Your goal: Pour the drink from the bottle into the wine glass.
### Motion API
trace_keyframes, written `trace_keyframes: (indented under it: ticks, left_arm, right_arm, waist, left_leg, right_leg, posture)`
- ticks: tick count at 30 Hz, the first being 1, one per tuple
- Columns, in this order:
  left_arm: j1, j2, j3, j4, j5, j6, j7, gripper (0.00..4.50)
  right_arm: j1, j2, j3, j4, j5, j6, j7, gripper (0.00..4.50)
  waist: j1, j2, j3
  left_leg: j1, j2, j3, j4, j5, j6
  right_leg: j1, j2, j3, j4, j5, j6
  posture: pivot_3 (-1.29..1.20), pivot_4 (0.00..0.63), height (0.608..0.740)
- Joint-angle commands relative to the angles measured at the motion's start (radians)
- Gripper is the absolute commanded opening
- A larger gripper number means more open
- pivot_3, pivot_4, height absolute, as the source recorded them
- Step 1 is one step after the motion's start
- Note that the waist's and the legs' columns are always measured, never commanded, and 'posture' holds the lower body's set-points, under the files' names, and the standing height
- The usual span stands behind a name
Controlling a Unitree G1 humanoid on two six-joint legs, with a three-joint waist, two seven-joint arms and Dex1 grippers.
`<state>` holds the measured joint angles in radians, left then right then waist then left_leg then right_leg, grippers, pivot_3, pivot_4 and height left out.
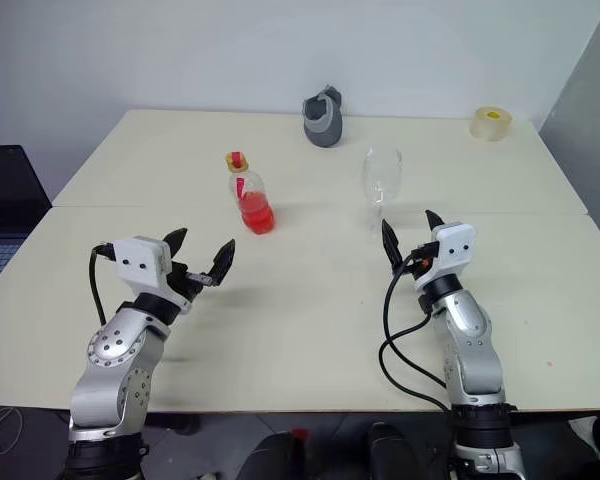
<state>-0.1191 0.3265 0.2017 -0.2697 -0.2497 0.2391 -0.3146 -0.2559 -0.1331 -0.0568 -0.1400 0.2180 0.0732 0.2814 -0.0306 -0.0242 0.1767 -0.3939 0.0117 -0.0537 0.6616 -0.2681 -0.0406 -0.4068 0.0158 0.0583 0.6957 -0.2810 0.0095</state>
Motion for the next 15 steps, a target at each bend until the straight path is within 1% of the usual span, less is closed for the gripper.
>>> trace_keyframes:
  ticks: [1, 8, 15]
  left_arm:
    - [-0.013, 0.003, -0.004, -0.043, 0.006, -0.026, 0.005, 4.50]
    - [-0.010, -0.001, -0.001, -0.041, -0.009, 0.003, 0.006, 4.50]
    - [-0.016, 0.004, 0.001, -0.038, -0.015, -0.032, -0.016, 4.50]
  right_arm:
    - [-0.010, -0.003, -0.005, -0.027, 0.005, -0.021, 0.001, 4.48]
    - [-0.009, -0.002, -0.001, -0.027, 0.008, -0.020, 0.006, 4.48]
    - [-0.007, -0.003, 0.002, -0.031, 0.009, -0.019, 0.011, 4.48]
  waist:
    - [0.000, 0.000, 0.000]
    - [0.000, 0.000, 0.000]
    - [0.000, 0.000, 0.000]
  left_leg:
    - [0.000, 0.000, 0.000, 0.000, 0.000, 0.000]
    - [0.000, 0.000, 0.000, 0.000, 0.000, 0.000]
    - [0.000, 0.000, 0.000, 0.000, 0.000, 0.000]
  right_leg:
    - [0.000, 0.000, 0.000, 0.000, 0.000, 0.000]
    - [0.000, 0.000, 0.000, 0.000, 0.000, 0.000]
    - [0.000, 0.000, 0.000, 0.000, 0.000, 0.000]
  posture:
    - [0.00, 0.150, 0.740]
    - [0.00, 0.150, 0.740]
    - [0.00, 0.150, 0.740]
